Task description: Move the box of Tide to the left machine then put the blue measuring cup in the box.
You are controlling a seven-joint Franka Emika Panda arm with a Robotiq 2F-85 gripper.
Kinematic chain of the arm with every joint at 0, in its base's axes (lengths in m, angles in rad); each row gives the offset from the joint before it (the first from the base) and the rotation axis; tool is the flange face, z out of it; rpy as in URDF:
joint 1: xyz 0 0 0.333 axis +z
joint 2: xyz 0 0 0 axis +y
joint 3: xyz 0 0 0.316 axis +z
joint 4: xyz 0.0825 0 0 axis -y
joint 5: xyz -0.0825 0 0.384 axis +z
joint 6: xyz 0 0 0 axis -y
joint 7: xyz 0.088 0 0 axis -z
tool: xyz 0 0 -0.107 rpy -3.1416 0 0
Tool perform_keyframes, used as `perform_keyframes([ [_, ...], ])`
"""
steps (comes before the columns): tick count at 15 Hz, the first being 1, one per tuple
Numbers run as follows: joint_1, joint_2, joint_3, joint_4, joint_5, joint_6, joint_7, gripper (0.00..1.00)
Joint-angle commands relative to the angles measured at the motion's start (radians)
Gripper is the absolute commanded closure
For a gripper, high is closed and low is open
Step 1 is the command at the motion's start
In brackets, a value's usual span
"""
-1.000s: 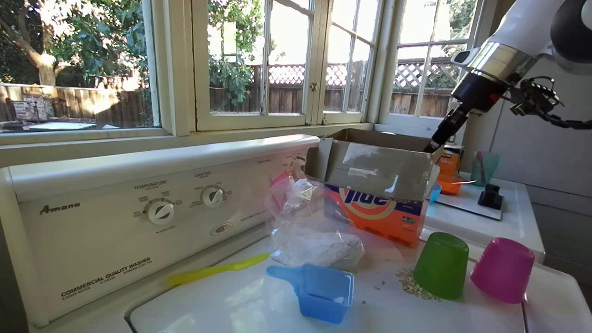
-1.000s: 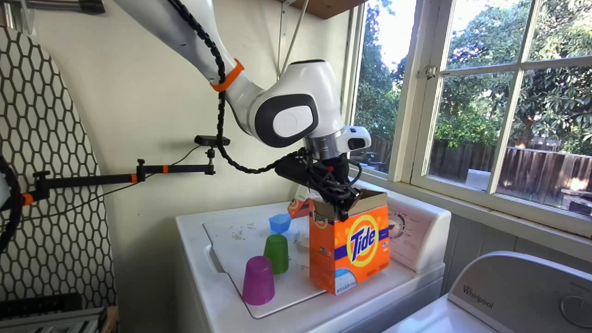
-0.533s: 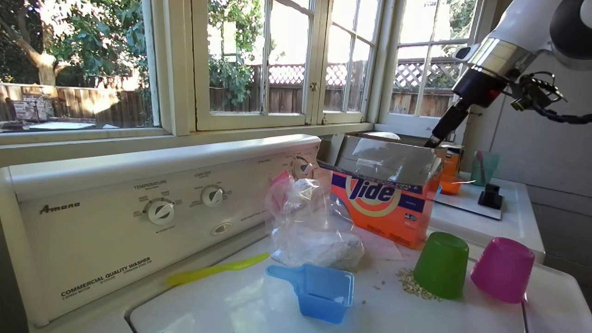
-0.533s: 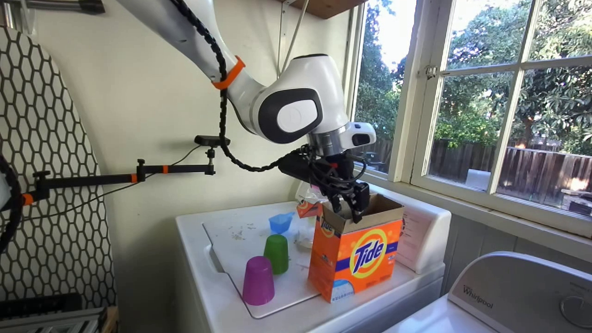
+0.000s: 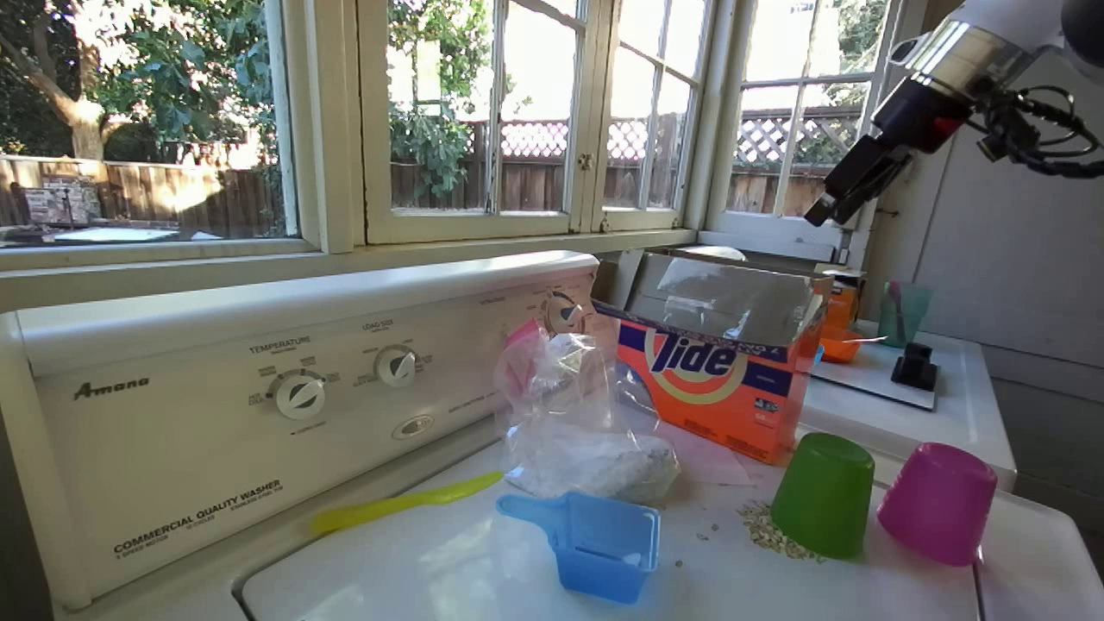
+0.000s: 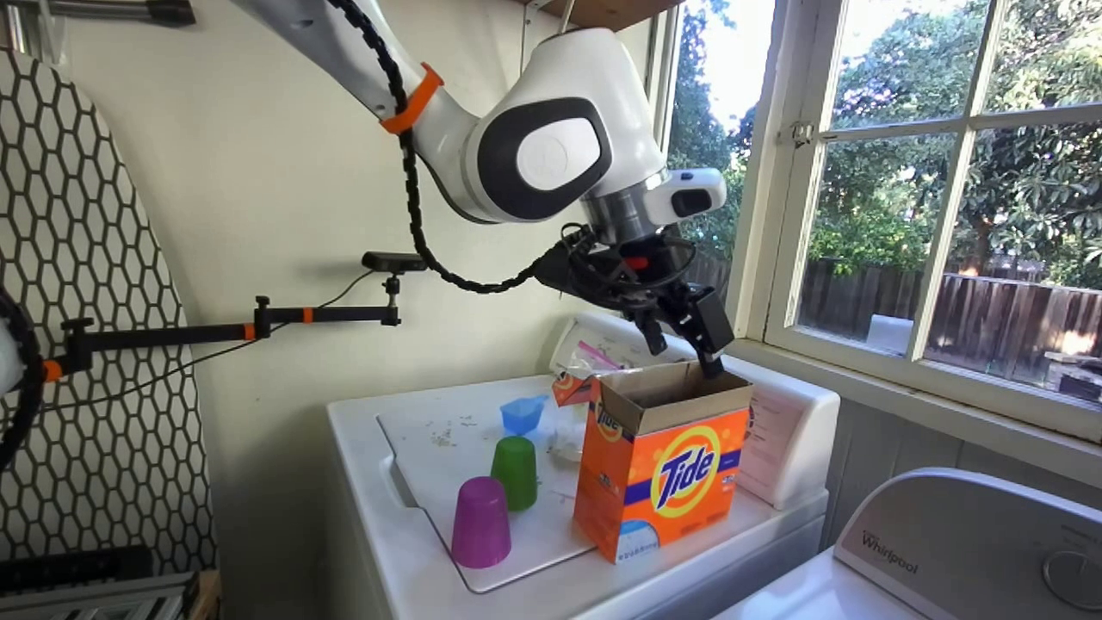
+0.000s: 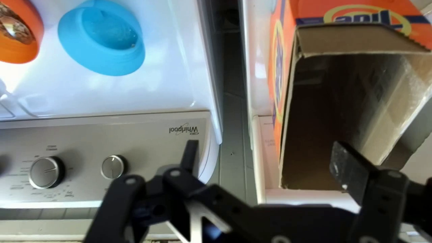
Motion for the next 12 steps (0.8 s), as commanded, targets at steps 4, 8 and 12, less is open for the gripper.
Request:
perform_keyframes([
  [4,-0.060,-0.112,0.035,0.036,-0.148,-0.182,0.194,0.00],
  [8,-0.039,-0.142,0.056,0.097,-0.140,-0.272,0.172,0.00],
  [12,-0.009,-0.134,0.093,0.167,-0.132,-0.325,0.155,0.00],
])
